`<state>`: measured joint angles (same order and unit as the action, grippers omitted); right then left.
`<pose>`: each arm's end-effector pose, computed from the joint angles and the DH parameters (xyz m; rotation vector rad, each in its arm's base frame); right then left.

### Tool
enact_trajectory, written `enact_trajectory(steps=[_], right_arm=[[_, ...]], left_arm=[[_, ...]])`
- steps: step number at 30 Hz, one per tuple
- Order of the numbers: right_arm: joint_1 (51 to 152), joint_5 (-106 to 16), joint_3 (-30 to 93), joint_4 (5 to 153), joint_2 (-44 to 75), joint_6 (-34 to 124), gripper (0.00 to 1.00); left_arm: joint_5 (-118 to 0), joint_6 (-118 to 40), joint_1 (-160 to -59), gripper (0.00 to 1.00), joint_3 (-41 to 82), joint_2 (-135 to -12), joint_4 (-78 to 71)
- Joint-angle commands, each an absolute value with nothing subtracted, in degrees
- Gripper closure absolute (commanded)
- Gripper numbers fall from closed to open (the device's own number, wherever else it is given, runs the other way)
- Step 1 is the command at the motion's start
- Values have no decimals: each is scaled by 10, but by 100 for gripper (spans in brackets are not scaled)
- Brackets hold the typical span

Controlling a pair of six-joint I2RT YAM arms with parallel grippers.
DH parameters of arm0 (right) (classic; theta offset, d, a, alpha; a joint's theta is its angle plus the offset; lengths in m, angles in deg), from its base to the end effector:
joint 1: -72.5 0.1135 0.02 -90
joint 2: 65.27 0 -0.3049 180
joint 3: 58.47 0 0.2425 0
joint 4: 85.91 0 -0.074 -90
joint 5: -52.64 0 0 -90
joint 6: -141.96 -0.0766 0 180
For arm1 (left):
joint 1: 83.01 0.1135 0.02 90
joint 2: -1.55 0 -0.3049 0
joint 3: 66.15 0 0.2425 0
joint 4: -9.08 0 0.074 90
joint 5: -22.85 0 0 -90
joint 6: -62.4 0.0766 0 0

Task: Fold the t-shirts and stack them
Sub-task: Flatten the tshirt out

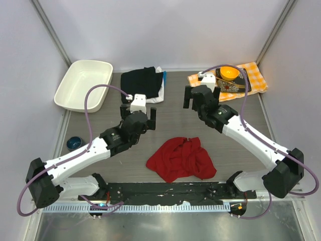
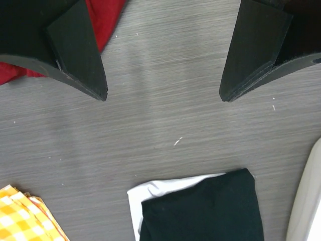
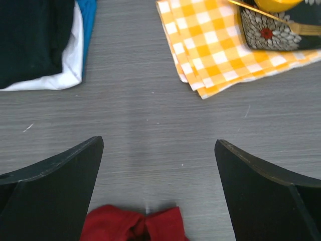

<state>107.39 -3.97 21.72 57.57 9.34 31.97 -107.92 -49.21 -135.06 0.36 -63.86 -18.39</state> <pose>0.2692 0.1363 0.3601 0.0771 2.0130 -0.0102 0.1956 -0.1694 0.3368 0.0748 1.9149 -0.1390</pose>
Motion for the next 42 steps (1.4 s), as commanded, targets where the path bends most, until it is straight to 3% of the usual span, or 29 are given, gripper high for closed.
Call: enact_trajectory(steps=[1, 15, 26, 29, 34, 42], right_arm=[[1141, 67, 291, 503, 108, 339, 1], [1167, 14, 291, 346, 50, 340, 0], [1222, -142, 186, 332, 53, 239, 1], [1265, -144, 162, 334, 66, 213, 1], [1285, -119, 134, 327, 63, 172, 2], [1285, -65, 105, 301, 4, 133, 2]], left_arm=[[-1064, -533, -1350, 0, 7, -645, -187], [-963, -580, -1350, 0, -15, -581, -228], [-855, -669, -1356, 12, -94, -585, -243], [-825, -700, -1367, 21, -131, -569, -213], [-759, -723, -1396, 24, -176, -568, -142], [-784, -729, -1522, 26, -121, -658, -103]])
